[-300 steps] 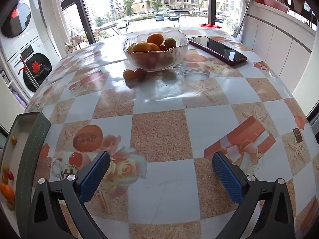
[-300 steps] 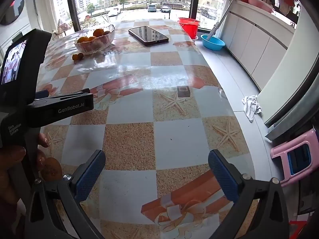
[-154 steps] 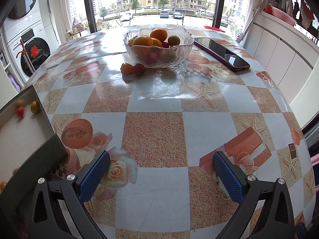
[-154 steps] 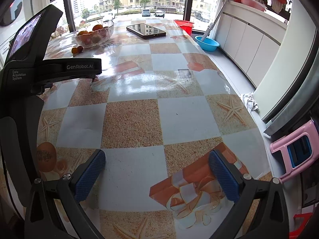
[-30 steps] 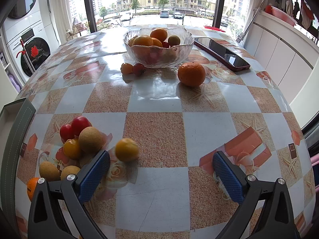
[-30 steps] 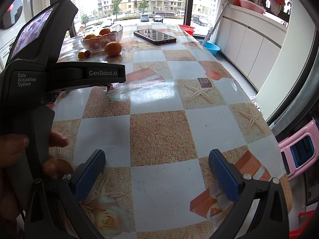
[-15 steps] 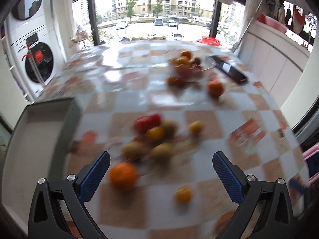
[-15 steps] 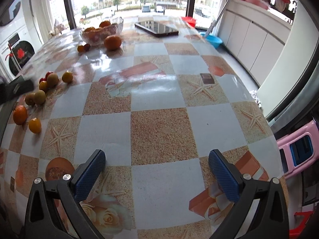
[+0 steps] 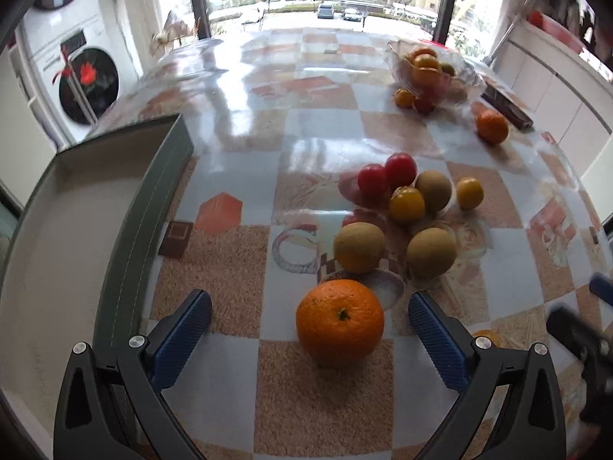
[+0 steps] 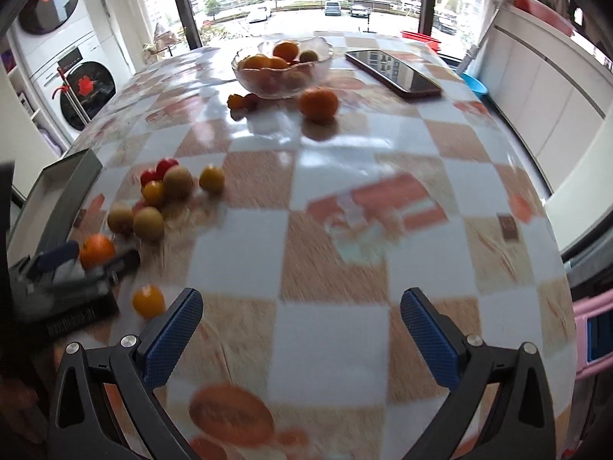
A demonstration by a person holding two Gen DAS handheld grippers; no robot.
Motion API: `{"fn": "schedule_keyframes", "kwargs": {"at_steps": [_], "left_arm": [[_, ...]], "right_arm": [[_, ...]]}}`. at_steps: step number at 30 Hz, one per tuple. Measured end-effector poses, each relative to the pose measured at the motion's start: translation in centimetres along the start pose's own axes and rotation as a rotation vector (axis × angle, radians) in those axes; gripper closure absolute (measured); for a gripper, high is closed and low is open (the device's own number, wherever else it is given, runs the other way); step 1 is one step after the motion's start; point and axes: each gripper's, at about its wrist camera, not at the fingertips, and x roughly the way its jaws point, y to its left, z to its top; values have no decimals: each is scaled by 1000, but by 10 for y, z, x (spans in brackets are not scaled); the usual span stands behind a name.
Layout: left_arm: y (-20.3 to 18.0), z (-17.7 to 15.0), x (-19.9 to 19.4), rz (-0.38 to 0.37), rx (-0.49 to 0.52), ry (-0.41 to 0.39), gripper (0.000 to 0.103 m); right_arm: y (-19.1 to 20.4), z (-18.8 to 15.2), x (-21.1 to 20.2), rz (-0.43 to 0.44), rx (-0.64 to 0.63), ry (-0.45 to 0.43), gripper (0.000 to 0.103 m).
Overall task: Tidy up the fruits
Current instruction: 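Grasp the orange with the left gripper while the right grasps a yellow apricot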
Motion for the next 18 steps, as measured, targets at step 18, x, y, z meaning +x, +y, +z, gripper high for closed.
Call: {"fn": "schedule_keyframes", "kwargs": {"at_steps": [18], "left_arm": [[0,0,1,4,-26,-8,5]], "right_arm": [[65,54,52,43,-150,-3,40]]}}
